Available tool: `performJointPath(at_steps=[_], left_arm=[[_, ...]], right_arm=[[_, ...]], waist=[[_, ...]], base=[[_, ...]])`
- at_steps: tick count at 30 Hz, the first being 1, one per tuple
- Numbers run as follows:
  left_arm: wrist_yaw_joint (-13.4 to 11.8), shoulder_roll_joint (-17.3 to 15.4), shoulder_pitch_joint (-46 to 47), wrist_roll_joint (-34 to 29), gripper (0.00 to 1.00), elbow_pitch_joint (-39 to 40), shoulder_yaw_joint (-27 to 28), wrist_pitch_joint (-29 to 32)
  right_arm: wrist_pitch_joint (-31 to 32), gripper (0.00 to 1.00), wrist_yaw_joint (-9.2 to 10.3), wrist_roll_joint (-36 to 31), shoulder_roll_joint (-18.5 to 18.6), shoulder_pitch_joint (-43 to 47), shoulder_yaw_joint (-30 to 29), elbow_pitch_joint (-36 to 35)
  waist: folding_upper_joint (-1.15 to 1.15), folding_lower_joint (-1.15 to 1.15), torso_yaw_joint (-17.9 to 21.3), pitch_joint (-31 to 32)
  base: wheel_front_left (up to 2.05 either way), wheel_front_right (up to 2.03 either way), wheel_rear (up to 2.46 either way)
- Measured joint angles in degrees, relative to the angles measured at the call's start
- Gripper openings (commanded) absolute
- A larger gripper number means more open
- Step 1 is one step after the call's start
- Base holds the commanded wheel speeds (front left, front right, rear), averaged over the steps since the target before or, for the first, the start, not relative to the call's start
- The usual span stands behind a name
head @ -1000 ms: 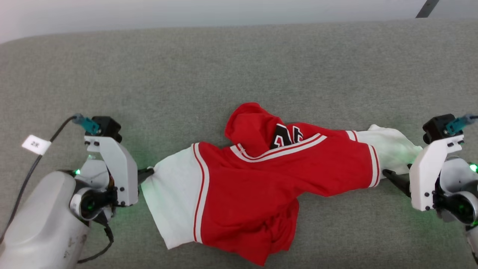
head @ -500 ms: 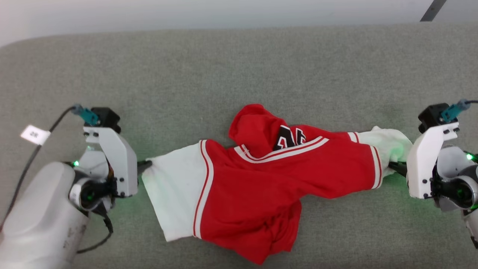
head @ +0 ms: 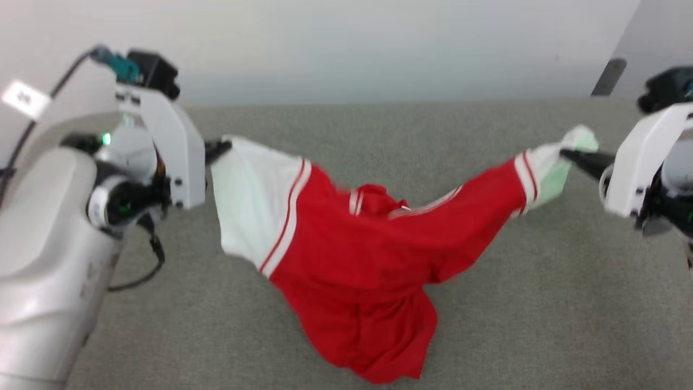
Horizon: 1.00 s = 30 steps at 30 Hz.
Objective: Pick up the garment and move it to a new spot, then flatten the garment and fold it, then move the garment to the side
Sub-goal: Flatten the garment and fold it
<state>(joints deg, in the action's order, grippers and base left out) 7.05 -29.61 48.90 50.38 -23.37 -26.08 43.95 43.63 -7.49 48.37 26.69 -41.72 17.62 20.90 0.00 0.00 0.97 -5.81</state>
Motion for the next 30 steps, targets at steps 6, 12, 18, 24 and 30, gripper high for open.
performJointPath(at_steps=[6, 12, 18, 24, 30], left_arm=[[0.08, 0.22, 8.01, -2.01, 0.00, 0.30, -0.63, -2.44], [0.23, 0.62, 16.22, -4.23, 0.00, -2.50, -1.32, -8.86], [0.26, 1.15, 22.98, -4.85, 0.00, -6.10, -2.71, -13.10], [0.26, 1.34, 27.68, -3.28, 0.00, -8.67, -3.65, -14.43], [0.26, 1.70, 29.53, -0.46, 0.00, -9.22, -4.77, -14.21]], right_arm=[[-5.45, 0.00, 0.00, -3.13, -3.49, -6.66, -4.36, 5.47], [-13.24, 0.00, 0.00, -7.73, -7.36, -14.68, -7.42, 10.10], [-17.58, 0.00, 0.00, -9.70, -10.20, -21.52, -8.45, 13.61], [-17.11, 0.00, 0.00, -10.13, -11.52, -26.29, -8.28, 16.33], [-16.38, 0.00, 0.00, -10.22, -11.25, -28.28, -9.24, 16.95]], waist=[[0.00, 0.00, -0.67, 4.62], [0.00, 0.00, -1.30, 7.76], [0.00, 0.00, -1.78, 9.98], [0.00, 0.00, -2.23, 11.23], [0.00, 0.00, -2.82, 10.42]], base=[[0.00, 0.00, 0.00], [0.00, 0.00, 0.00], [0.00, 0.00, 0.00], [0.00, 0.00, 0.00], [0.00, 0.00, 0.00]])
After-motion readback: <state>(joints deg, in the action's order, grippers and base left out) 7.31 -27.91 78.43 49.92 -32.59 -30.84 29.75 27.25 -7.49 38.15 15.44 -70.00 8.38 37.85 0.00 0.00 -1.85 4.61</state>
